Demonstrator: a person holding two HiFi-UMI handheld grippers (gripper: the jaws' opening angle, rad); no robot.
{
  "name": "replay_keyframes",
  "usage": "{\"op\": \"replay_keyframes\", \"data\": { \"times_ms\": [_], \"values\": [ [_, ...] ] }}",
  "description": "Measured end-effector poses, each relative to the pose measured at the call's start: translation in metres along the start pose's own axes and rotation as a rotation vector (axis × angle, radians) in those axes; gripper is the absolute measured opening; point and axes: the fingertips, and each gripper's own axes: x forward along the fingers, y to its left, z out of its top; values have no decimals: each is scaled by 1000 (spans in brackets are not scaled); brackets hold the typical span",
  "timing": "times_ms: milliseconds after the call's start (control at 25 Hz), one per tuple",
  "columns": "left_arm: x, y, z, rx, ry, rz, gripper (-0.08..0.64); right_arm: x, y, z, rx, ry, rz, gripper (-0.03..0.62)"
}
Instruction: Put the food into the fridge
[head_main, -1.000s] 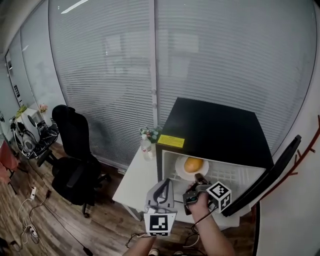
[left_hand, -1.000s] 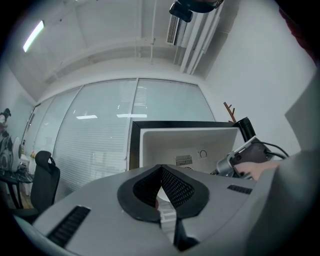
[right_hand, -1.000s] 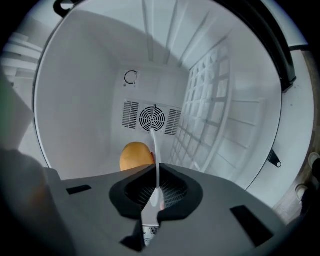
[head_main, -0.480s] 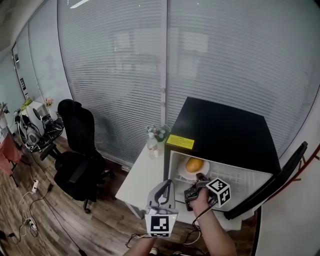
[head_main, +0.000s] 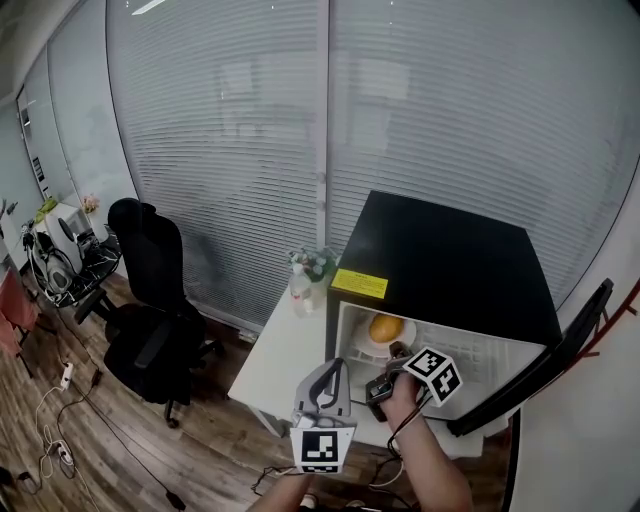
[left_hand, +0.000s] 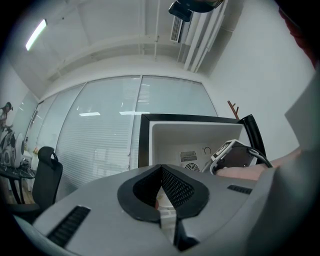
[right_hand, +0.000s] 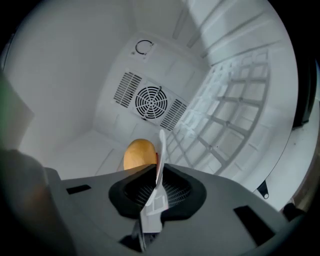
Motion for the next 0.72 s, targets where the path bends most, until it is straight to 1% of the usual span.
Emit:
{"op": "replay_keyframes", "data": {
  "times_ms": [120, 160, 200, 240, 360, 440, 560, 640, 720],
  "values": [
    [1, 1, 1, -16, -16, 0, 26, -1, 7, 3, -112, -10, -18, 43],
    [1, 1, 0, -17, -15, -3, 25, 0, 8, 4, -151, -7, -25, 65],
    [1, 0, -1, -16, -7, -7, 26, 0, 8, 3, -189, 0, -33, 108],
    [1, 0, -3, -15, 1, -12, 26, 0, 8, 2, -224, 10, -41, 126],
    [2, -2, -3, -15, 7, -27, 25, 0, 6, -2, -301, 29, -65, 132],
    [3, -2, -1, -16, 2, -32, 25, -1, 6, -2, -356, 24, -75, 158],
    [6, -2, 3, -22, -13, -34, 25, -3, 9, 1, -496, 14, -88, 195],
    [6, -2, 1, -23, -6, -35, 25, -4, 9, 2, -592, 5, -103, 221],
    [7, -1, 0, -23, 2, -35, 26, -7, 6, 3, -657, -2, -122, 236]
  ]
}}
